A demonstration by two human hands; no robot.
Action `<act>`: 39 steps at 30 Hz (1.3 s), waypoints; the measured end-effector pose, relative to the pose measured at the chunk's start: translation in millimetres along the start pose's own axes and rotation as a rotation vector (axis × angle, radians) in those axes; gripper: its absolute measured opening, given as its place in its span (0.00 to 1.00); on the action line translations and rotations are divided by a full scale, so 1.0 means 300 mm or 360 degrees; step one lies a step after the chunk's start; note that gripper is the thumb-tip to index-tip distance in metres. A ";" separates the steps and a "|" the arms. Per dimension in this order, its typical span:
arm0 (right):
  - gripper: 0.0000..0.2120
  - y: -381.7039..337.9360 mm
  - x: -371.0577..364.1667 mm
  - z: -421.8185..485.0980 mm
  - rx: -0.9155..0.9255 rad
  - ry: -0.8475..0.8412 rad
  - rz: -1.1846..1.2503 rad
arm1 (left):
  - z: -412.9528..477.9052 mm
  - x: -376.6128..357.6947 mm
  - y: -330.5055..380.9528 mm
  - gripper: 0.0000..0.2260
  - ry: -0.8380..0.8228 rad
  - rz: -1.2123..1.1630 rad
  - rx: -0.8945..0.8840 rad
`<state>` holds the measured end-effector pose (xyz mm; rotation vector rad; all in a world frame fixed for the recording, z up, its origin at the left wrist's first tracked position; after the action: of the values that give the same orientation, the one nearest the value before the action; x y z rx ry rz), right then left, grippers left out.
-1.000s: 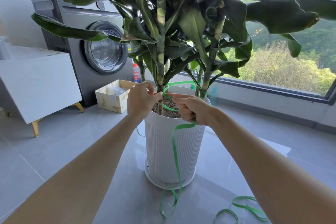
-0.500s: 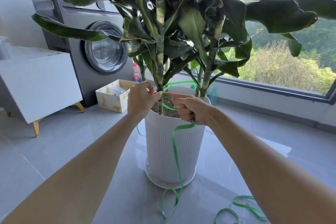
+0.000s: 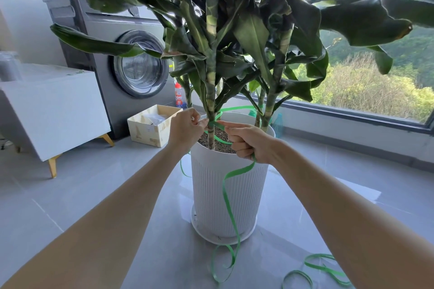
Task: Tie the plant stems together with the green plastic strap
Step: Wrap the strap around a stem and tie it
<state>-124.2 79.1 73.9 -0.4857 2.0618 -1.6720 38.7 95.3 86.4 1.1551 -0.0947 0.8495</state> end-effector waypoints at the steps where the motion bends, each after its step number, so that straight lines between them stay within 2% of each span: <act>1: 0.15 0.002 0.000 0.001 -0.0004 0.0001 0.0014 | 0.004 0.001 -0.005 0.15 -0.0030 -0.0032 0.0000; 10: 0.13 -0.018 -0.011 -0.017 -0.0030 -0.0047 -0.0306 | -0.002 0.017 -0.013 0.09 -0.0244 -0.0337 0.0118; 14: 0.18 -0.024 -0.013 -0.015 -0.0025 -0.0032 -0.0371 | -0.013 0.027 -0.018 0.07 -0.0293 -0.0481 0.0202; 16: 0.21 -0.024 -0.007 -0.006 0.0001 -0.0016 -0.0468 | -0.015 0.027 -0.018 0.08 -0.0318 -0.0444 0.0227; 21: 0.34 -0.032 0.015 0.007 0.0016 0.0127 -0.0830 | -0.035 0.028 0.001 0.18 -0.0346 -0.0273 0.0212; 25: 0.39 -0.043 0.017 0.002 0.0034 0.0173 -0.1021 | -0.049 0.028 0.024 0.24 -0.0280 -0.0205 0.0196; 35: 0.39 -0.051 0.005 -0.014 0.0063 0.0214 -0.1179 | -0.039 0.023 0.013 0.12 -0.0210 -0.0033 -0.0040; 39: 0.35 -0.053 -0.004 -0.014 0.0126 0.0298 -0.1155 | -0.038 0.017 0.005 0.10 -0.0198 0.0007 -0.0134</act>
<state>-125.6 79.9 90.3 -1.1971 2.0666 -2.2544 37.4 107.8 84.9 1.1285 -0.2332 0.7701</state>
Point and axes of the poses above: each hand's wrist, its own z-axis towards the middle knuckle, its own x-axis out of the back of the hand, y = z × x, the point moved 3 cm from there along z, towards the middle knuckle
